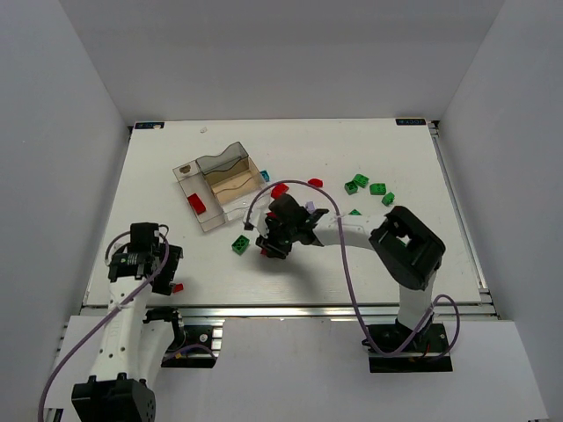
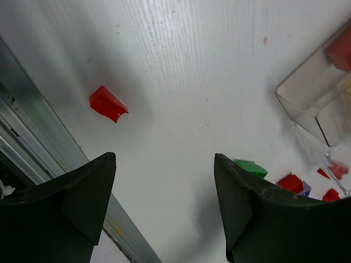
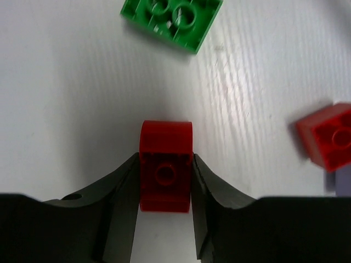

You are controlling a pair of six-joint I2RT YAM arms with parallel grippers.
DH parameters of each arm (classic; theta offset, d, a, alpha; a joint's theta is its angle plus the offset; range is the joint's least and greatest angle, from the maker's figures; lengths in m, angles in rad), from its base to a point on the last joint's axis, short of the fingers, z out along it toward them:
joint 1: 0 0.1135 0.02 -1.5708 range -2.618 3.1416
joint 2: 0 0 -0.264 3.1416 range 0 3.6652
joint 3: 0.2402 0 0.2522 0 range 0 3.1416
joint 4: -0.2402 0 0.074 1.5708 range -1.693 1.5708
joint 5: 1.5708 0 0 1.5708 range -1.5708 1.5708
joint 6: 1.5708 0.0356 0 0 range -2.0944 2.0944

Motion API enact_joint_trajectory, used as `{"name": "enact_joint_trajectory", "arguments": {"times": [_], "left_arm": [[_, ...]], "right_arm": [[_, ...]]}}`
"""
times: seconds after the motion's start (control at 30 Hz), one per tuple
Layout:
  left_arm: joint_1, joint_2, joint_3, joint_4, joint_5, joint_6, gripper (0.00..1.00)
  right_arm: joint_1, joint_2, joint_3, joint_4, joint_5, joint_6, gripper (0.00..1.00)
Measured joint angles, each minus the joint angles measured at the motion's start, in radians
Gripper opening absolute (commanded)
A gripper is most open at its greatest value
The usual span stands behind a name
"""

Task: Sort the legos into containers by color

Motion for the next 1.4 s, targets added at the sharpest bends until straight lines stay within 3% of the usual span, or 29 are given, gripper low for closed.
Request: {"name": "enact_joint_trajectory", "arguments": {"times": [0.17, 0.3, 0.5, 0.63, 1.07, 1.13, 1.23, 1.27, 1.33, 1.4], "left_arm": [[0.000, 0.106, -0.013, -0.023, -0.001, -0.088, 0.85], [0.000, 0.175, -0.018, -0.035, 0.000, -0.135, 0.86], [0.000, 0.205, -0.021, -0.042, -0.006, -0.170, 0.88], [0.000, 0.204, -0.021, -0.064, -0.014, -0.181, 0.88], [0.000, 0.171, -0.021, -0.140, -0.032, -0.186, 0.88], [0.000, 0.177, -0.021, -0.140, -0.034, -0.185, 0.89], [0.000, 0.194, -0.019, -0.139, -0.039, -0.177, 0.90], [0.000, 0.201, -0.018, -0.139, -0.043, -0.174, 0.89], [0.000, 0.214, -0.016, -0.138, -0.048, -0.165, 0.90], [0.000, 0.233, -0.007, -0.138, -0.053, -0.154, 0.90]], "right_arm": [[-0.019, -0.109, -0.025, -0.080, -0.042, -0.031, 0.00], [-0.025, -0.122, 0.111, -0.118, -0.088, -0.030, 0.00], [-0.022, 0.069, 0.506, -0.080, -0.114, 0.054, 0.00], [-0.022, 0.207, 0.658, -0.005, -0.106, 0.151, 0.00], [0.004, 0.439, 0.719, 0.258, -0.040, 0.348, 0.00], [0.011, 0.451, 0.732, 0.286, -0.035, 0.360, 0.04], [0.019, 0.467, 0.761, 0.320, -0.030, 0.365, 0.23], [0.023, 0.473, 0.769, 0.331, -0.029, 0.364, 0.34], [0.027, 0.483, 0.781, 0.343, -0.026, 0.359, 0.45], [0.030, 0.496, 0.784, 0.356, -0.025, 0.346, 0.63]]}}
